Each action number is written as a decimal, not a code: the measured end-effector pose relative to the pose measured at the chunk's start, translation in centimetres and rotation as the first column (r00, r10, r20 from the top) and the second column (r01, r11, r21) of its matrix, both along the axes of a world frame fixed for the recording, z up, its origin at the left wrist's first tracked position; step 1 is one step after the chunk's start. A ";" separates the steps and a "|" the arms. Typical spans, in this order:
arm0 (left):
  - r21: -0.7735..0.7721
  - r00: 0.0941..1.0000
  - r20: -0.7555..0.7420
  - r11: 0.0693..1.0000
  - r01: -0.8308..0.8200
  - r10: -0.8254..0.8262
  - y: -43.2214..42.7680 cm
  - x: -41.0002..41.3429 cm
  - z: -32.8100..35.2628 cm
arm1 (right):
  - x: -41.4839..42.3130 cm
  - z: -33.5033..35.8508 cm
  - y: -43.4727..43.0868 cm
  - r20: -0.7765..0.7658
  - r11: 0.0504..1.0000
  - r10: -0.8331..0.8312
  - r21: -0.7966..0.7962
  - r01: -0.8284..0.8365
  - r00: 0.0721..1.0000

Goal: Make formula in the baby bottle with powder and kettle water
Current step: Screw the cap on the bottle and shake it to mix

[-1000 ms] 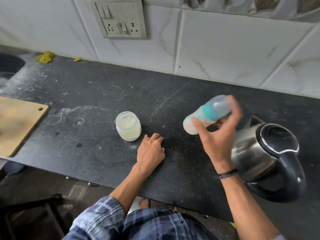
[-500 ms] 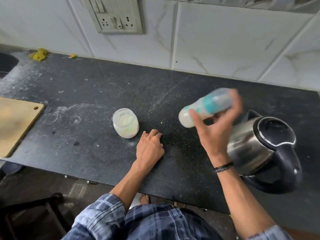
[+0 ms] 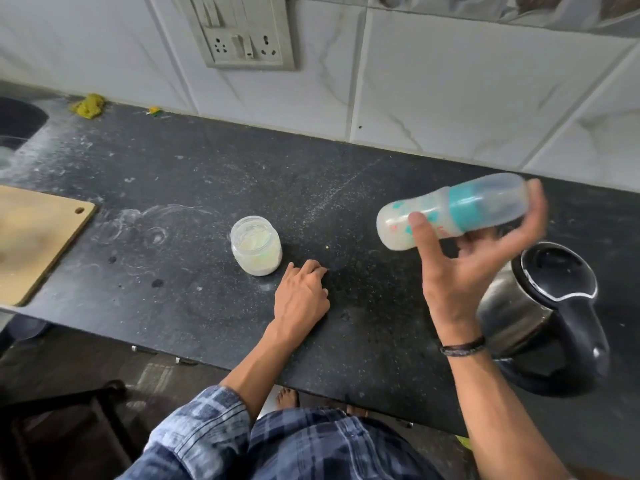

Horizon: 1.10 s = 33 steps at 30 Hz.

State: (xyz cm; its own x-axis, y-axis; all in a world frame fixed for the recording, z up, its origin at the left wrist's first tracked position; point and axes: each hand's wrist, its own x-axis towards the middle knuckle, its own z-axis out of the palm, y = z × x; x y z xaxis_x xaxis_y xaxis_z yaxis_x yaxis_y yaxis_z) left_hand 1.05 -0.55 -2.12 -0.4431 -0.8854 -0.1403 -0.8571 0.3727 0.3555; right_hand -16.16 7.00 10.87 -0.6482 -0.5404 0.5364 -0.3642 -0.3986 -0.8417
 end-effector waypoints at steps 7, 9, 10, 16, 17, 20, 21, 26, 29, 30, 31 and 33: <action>-0.012 1.000 0.007 1.000 0.008 -0.008 -0.2 0.2 -0.1 | -0.1 -0.6 -0.1 -0.021 0.994 0.040 0.103 -0.037 0.999; -0.008 1.000 -0.002 1.000 0.009 -0.009 -0.1 0.1 -0.3 | 0.2 0.0 0.2 0.018 0.999 0.006 -0.041 -0.005 1.000; -0.021 1.000 -0.008 1.000 0.007 -0.007 0.0 -0.1 -0.4 | 0.0 -0.1 0.0 0.014 0.998 -0.024 -0.053 0.025 1.000; -0.036 1.000 0.009 0.999 0.021 -0.021 -0.3 0.2 -0.4 | 0.0 -0.7 -0.2 0.066 1.000 -0.010 -0.002 0.011 0.998; -0.033 1.000 0.010 0.999 0.022 -0.022 -0.2 0.2 -0.4 | 0.0 -0.6 0.0 0.052 0.999 -0.018 -0.046 0.020 0.999; -0.041 1.000 0.010 0.999 0.018 -0.018 -0.2 -0.2 -0.5 | -0.4 -1.5 -0.6 -0.069 0.997 -0.042 0.057 0.046 0.997; -0.038 1.000 0.015 0.999 0.018 -0.018 -0.3 -0.2 -0.5 | -0.5 -1.9 -0.8 -0.082 0.990 -0.013 0.142 0.024 0.997; -0.038 1.000 0.006 0.999 0.017 -0.017 -0.2 0.1 -0.7 | 0.1 -1.4 0.0 -0.065 0.998 -0.055 -0.021 0.054 0.996; -0.044 1.000 0.001 0.999 0.014 -0.014 -0.2 -0.2 -0.8 | -0.5 -2.2 -0.8 -0.128 0.989 -0.024 0.142 0.043 0.991; -0.040 1.000 0.004 0.999 0.013 -0.013 -0.2 -0.2 -0.8 | -0.5 -2.5 -0.9 -0.134 0.974 0.014 0.226 0.017 0.991; -0.043 1.000 0.005 0.999 0.012 -0.012 -0.2 0.0 -0.9 | -0.4 -2.8 -0.8 -0.136 0.968 0.034 0.252 0.002 0.990; -0.057 1.000 -0.002 0.998 0.008 -0.008 -0.3 0.2 -1.0 | -0.2 -3.2 -0.4 -0.130 0.982 0.038 0.187 -0.013 0.991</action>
